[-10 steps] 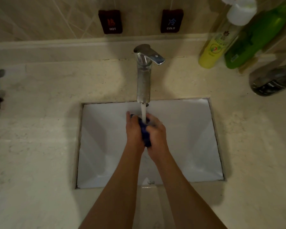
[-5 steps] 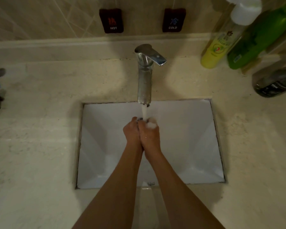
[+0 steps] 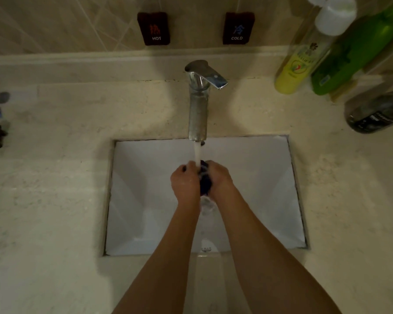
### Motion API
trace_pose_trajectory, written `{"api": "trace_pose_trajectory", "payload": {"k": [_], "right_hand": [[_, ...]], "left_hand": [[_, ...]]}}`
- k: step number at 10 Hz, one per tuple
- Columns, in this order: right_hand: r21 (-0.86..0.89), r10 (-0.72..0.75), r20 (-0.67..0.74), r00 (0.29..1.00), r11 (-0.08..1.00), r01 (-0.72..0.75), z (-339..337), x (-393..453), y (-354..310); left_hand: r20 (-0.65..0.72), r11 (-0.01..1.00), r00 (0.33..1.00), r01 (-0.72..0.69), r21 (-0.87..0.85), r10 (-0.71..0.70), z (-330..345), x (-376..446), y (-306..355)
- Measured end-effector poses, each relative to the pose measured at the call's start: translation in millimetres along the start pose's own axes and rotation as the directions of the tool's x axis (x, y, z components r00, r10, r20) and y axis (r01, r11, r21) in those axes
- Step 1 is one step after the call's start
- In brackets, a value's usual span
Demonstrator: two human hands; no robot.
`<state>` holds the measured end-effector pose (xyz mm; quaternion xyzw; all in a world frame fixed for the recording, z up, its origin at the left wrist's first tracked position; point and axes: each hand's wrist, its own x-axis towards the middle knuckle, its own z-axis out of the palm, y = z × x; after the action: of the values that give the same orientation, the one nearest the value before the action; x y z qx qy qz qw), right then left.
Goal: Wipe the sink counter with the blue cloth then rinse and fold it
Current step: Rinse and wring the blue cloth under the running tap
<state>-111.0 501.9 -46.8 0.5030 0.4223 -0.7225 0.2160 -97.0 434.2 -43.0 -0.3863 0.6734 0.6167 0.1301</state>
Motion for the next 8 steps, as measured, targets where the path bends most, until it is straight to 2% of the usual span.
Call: {"api": "trace_pose_trajectory", "payload": {"k": [1, 2, 3, 4, 5, 6, 7, 8], "right_hand": [[-0.027, 0.023, 0.025, 0.999, 0.999, -0.023, 1.7, 0.6, 3.2], [-0.118, 0.112, 0.062, 0.992, 0.987, -0.105, -7.1, 6.6, 16.9], [0.015, 0.069, 0.238, 0.969, 0.997, -0.075, -11.6, 3.1, 33.8], [0.034, -0.007, 0.31, 0.951, 0.999, -0.004, -7.3, -0.2, 40.2], [0.089, -0.056, 0.234, 0.971, 0.995, 0.036, 0.0, -1.2, 36.8], [0.151, -0.054, 0.076, 0.996, 0.988, 0.042, -0.3, -1.0, 32.1], [0.138, -0.213, 0.068, 0.975, 0.969, 0.203, -5.5, -4.2, 32.3], [0.179, -0.268, 0.081, 0.96, 0.951, 0.251, -9.7, -14.9, 34.9]], "left_hand": [[0.015, 0.978, 0.993, 0.116, -0.172, -0.116, -12.5, 4.1, -12.1], [0.082, 0.939, 0.973, 0.232, -0.256, -0.218, -23.1, 15.2, -18.8], [0.058, 0.907, 0.946, 0.321, -0.274, -0.318, -32.5, 18.8, -17.6], [0.064, 0.942, 0.981, 0.192, -0.275, -0.181, -45.2, 18.7, -22.4], [-0.007, 0.948, 0.99, 0.131, -0.29, -0.138, -49.4, 18.4, -25.1], [-0.083, 0.9, 0.979, 0.135, -0.414, -0.186, -45.5, 18.5, -24.7], [0.049, 0.784, 0.947, 0.291, -0.549, -0.318, -37.0, 10.2, -23.1], [0.314, 0.66, 0.885, 0.466, -0.59, -0.345, -22.5, 0.2, -13.6]]}}
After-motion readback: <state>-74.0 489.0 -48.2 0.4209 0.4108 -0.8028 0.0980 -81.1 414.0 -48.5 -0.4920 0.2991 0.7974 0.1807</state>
